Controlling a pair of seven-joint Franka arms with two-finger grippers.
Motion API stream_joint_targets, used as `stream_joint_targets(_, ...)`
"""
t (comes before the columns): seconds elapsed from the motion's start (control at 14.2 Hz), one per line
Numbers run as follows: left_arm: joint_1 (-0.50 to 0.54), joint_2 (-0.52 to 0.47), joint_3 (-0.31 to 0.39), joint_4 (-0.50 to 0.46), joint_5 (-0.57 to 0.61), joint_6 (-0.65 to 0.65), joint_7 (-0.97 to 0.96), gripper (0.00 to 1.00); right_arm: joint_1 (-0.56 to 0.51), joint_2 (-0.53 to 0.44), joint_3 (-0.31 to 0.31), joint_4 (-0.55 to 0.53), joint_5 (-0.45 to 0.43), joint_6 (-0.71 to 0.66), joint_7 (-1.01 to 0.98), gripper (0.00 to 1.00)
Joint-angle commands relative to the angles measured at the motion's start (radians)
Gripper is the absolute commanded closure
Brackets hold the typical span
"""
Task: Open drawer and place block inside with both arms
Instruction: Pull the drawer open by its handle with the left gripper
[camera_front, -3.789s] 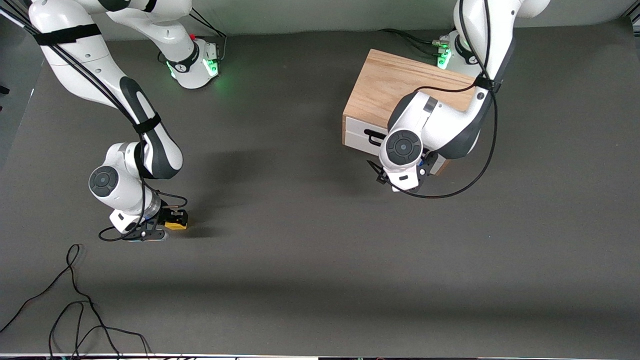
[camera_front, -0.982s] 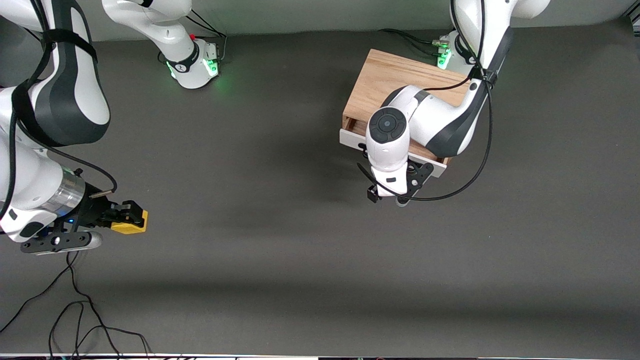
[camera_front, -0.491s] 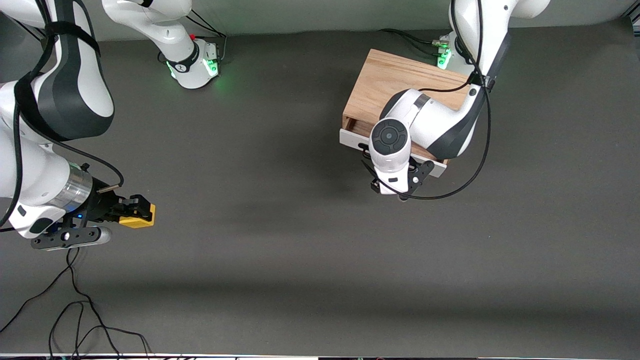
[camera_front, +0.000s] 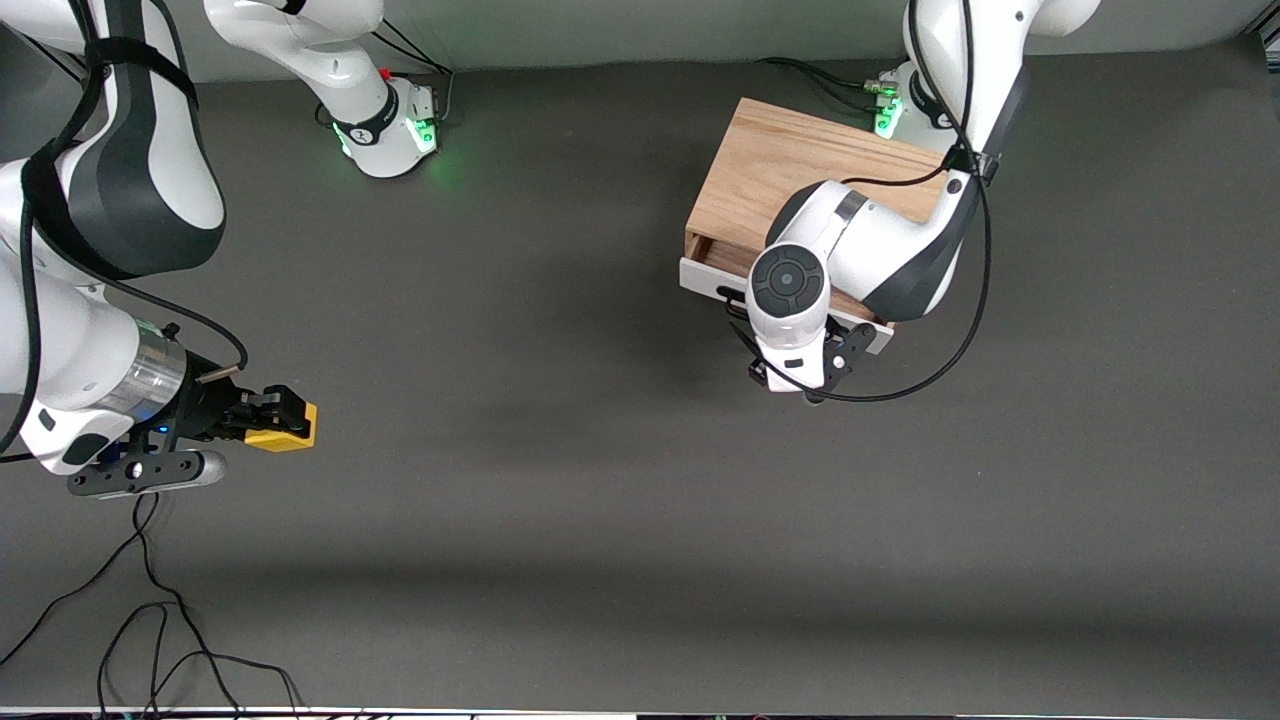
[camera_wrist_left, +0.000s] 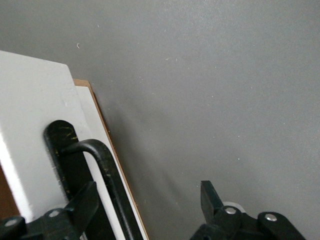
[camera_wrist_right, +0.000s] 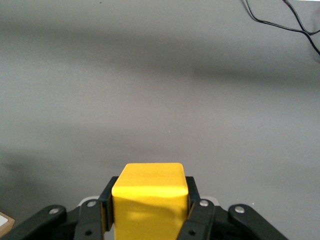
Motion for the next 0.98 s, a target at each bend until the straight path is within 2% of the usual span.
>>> stream_joint_targets(0.0, -0.004, 0.018, 0.002, -0.004, -0.011, 0.021, 0.023, 0.67, -0.001, 0.008, 0.007, 0.031, 0.013, -0.025, 0.028, 0.66)
stream_joint_targets(0.07, -0.004, 0.018, 0.002, 0.003, -0.011, 0.021, 0.023, 0.9, -0.001, 0.01, 0.012, 0.031, 0.011, -0.025, 0.026, 0.66)
stream_joint_targets(0.14, -0.005, 0.018, 0.002, 0.02, -0.011, 0.018, 0.022, 1.0, -0.001, 0.008, 0.012, 0.031, 0.01, -0.025, 0.026, 0.66)
stream_joint_targets(0.91, -0.014, 0.021, 0.002, 0.18, 0.045, 0.022, 0.023, 1.0, -0.001, 0.016, 0.019, 0.034, 0.005, -0.024, 0.017, 0.66)
